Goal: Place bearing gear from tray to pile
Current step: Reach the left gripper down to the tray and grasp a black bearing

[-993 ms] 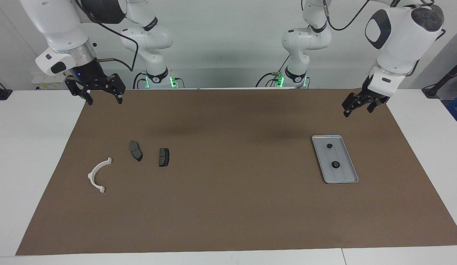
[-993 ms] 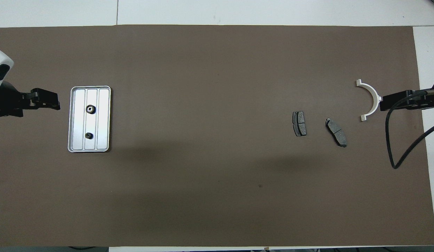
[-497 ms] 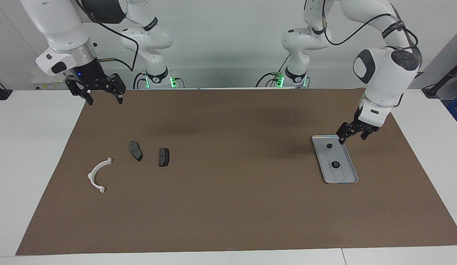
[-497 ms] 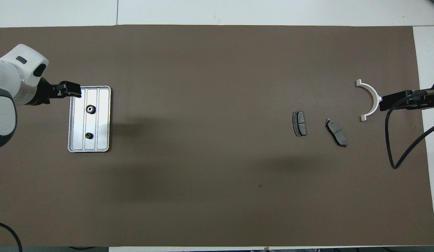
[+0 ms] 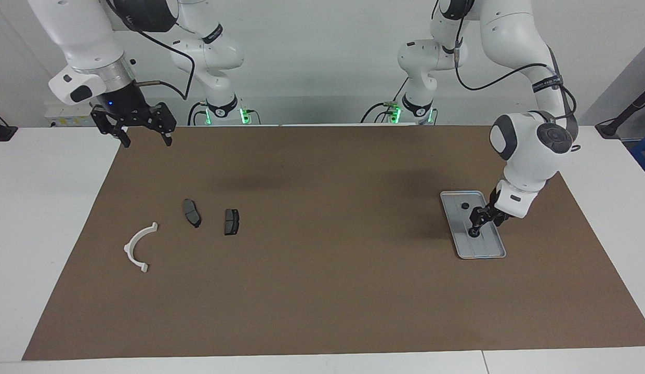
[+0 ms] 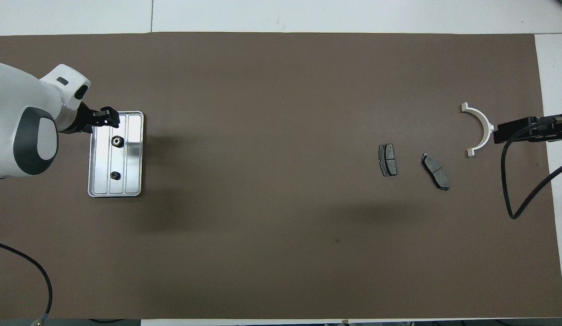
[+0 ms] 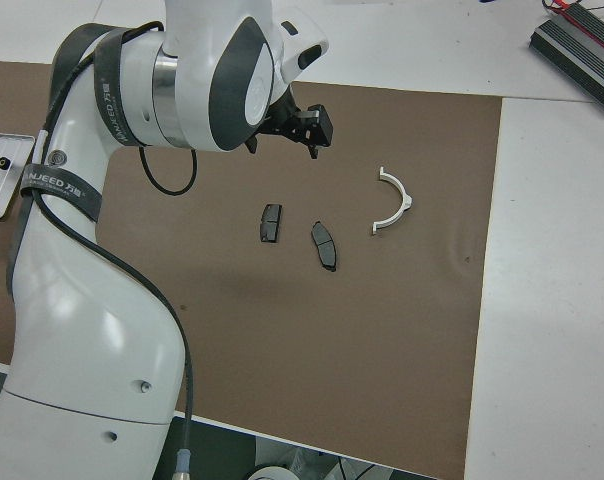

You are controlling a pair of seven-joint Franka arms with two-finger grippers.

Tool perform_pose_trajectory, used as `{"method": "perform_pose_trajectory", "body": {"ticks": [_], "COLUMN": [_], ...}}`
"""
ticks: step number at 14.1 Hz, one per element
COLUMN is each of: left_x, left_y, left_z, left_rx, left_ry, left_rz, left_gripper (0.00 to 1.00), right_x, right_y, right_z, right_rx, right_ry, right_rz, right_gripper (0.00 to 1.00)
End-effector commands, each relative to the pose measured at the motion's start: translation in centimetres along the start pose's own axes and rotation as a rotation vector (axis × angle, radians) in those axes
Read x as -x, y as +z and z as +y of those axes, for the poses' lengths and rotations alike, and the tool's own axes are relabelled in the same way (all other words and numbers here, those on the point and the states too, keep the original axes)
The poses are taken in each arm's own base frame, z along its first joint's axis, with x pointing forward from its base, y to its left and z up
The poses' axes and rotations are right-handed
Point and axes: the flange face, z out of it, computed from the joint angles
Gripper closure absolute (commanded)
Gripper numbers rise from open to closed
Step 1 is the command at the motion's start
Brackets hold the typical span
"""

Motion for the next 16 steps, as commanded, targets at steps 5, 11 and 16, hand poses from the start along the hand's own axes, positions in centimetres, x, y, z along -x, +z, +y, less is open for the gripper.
{"method": "perform_pose_trajectory", "body": {"ticks": [5,11,16], "left_x": [0.1,1.4,1.5], "left_y": [3.8,5.7,6.0], "left_z": [-2.6,-1.9,-1.7], "left_rx": [-0.008,-0.003,0.001], "left_ry": [-0.047,-0.044,-0.048], "left_rz": [-0.046,-0.038,-0.038], "left_gripper": [0.42,0.38,0.38], "right_x": [0.5,0.7,1.1], "right_y": [-0.5,-0.2,0.2], "right_z": [0.1,-0.2,-0.4], "right_rx": [-0.014,-0.016,-0.017], "right_ry": [0.000,0.003,-0.008], "right_rz": [0.014,0.007,0.000], "right_gripper": [0.00,0.00,0.00]}}
